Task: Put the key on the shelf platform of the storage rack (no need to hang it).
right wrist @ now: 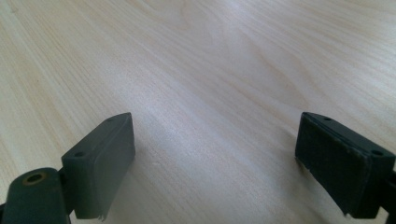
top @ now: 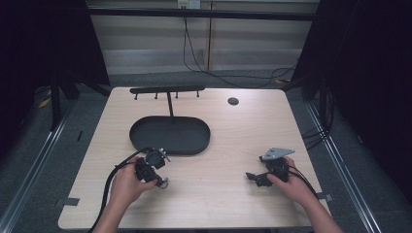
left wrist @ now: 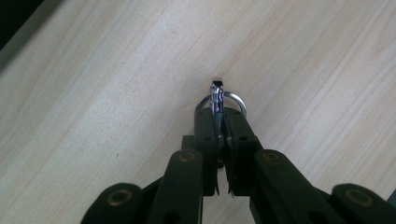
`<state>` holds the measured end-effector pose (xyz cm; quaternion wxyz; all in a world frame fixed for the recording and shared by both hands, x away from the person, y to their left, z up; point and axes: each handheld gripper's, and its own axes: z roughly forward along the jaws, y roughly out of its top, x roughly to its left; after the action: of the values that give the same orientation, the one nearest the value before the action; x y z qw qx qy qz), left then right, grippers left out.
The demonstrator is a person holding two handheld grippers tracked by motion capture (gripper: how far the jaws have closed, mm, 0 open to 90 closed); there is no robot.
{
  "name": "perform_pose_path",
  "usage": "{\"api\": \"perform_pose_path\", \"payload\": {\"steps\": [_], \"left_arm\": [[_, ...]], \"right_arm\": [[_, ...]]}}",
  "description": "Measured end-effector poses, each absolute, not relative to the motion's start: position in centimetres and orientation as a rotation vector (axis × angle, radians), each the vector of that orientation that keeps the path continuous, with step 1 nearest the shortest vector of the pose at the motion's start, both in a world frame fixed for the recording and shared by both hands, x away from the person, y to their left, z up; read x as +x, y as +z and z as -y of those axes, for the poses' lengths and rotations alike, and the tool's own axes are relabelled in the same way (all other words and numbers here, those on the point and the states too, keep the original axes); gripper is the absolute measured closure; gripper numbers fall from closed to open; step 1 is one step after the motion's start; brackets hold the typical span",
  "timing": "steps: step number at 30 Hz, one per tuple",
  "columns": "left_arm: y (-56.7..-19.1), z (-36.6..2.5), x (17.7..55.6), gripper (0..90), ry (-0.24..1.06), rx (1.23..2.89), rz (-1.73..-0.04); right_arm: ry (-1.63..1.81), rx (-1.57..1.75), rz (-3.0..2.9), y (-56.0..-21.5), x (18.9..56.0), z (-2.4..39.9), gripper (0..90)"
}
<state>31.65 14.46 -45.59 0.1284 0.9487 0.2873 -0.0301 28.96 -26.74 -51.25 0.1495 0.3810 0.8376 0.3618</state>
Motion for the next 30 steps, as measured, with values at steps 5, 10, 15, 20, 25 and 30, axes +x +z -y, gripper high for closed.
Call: {"api": "perform_pose_path", "payload": {"steps": [5,10,15,20,25,30], "left_arm": [[-45.3,-14.6,31.7,85.5,-0.099,2.76,-0.838],[-44.9,-15.0,31.8,85.6,-0.106,2.754,-0.861],[-44.6,-15.1,31.9,85.6,-0.11,2.774,-0.86],[-44.1,-14.9,32.2,85.6,-0.112,2.752,-0.866],[-43.6,-14.8,32.4,85.6,-0.118,2.75,-0.868],[-42.9,-15.1,33.0,85.6,-0.138,2.724,-0.882]], "right_arm": [[1.039,1.095,-2.406,-51.2,29.0,26.7,11.3],[1.039,1.095,-2.407,-51.2,29.0,26.7,11.3],[1.039,1.096,-2.407,-51.2,29.0,26.7,11.3],[1.039,1.096,-2.406,-51.2,28.9,26.7,11.3],[1.038,1.096,-2.406,-51.2,28.9,26.7,11.3],[1.039,1.096,-2.406,-51.2,28.9,26.7,11.3]]}}
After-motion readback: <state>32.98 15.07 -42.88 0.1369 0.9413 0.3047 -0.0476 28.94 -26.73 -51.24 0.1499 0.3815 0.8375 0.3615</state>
